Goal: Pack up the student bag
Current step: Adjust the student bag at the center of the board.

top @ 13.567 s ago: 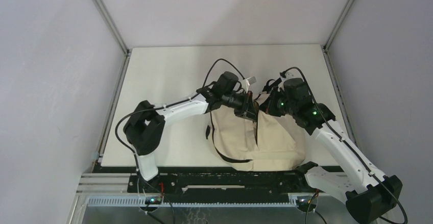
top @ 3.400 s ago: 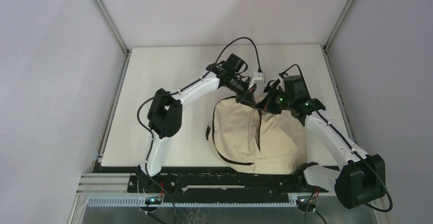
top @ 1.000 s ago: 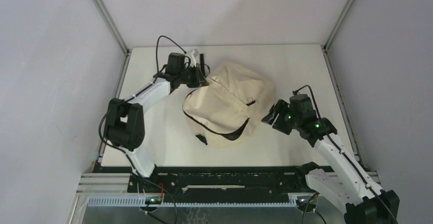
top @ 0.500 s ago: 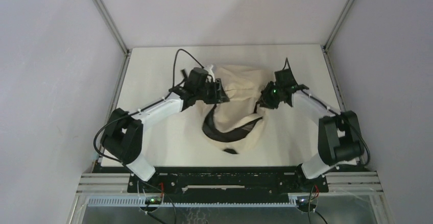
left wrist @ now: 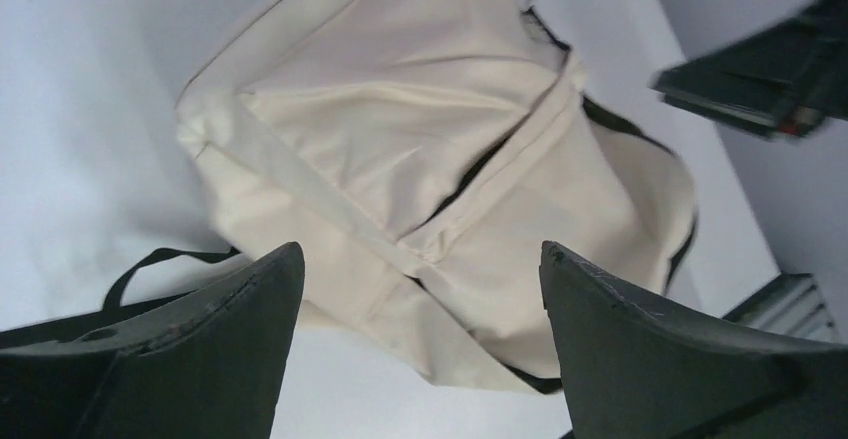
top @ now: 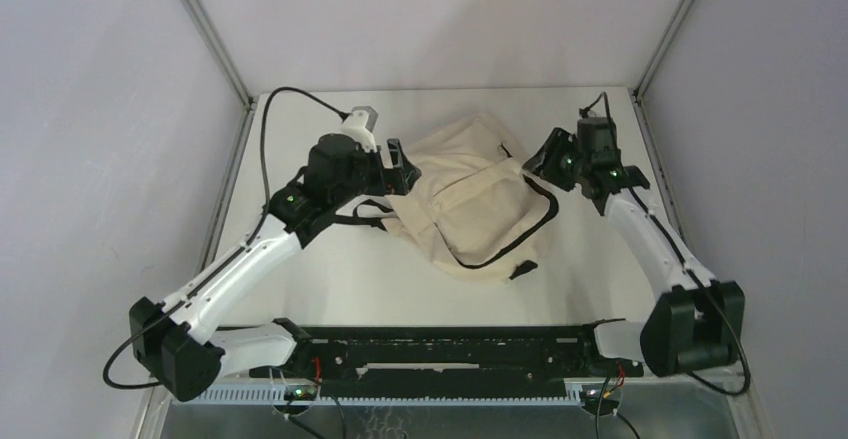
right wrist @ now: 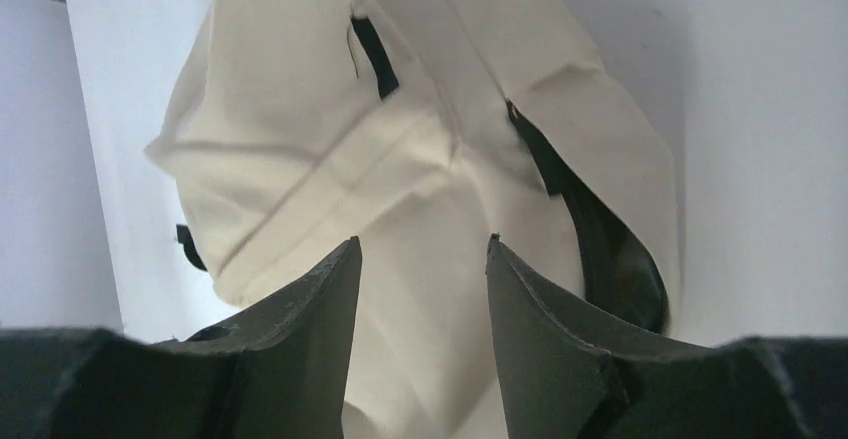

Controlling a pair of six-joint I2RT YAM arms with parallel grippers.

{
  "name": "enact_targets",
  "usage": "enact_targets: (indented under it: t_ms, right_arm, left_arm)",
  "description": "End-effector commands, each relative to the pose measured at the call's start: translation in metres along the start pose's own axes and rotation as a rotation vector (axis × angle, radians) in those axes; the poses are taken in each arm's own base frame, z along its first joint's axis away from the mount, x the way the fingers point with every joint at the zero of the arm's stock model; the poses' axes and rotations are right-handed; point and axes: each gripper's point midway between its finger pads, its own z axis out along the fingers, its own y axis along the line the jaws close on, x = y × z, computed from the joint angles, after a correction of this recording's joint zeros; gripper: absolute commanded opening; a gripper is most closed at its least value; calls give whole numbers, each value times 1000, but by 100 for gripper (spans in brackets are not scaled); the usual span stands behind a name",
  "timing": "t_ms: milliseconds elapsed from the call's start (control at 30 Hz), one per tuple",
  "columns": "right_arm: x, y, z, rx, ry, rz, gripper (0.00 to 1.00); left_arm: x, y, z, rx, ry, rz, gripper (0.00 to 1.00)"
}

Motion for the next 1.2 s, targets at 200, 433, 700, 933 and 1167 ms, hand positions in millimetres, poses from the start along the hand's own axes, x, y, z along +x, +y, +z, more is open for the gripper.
enact_targets:
  t_ms: [200,433,700,933,1167]
  right_arm:
    - [37,-18,-42,18,18,-50,58]
    - [71,-33,-43,42,154,-33,62]
    - [84,-49,-64,97,123,-6,71]
    - [101,-30,-69,-28,163,75,69]
    - [96,6,-65,-202,180,153,31]
  left_arm:
    - [71,16,23,34,216,38,86]
    - [100,6,31,71,310,45,86]
    - [114,3,35,78,328,11,85]
    - [112,3,37,69,325,18,85]
    - [110,5,38,56,322,24,85]
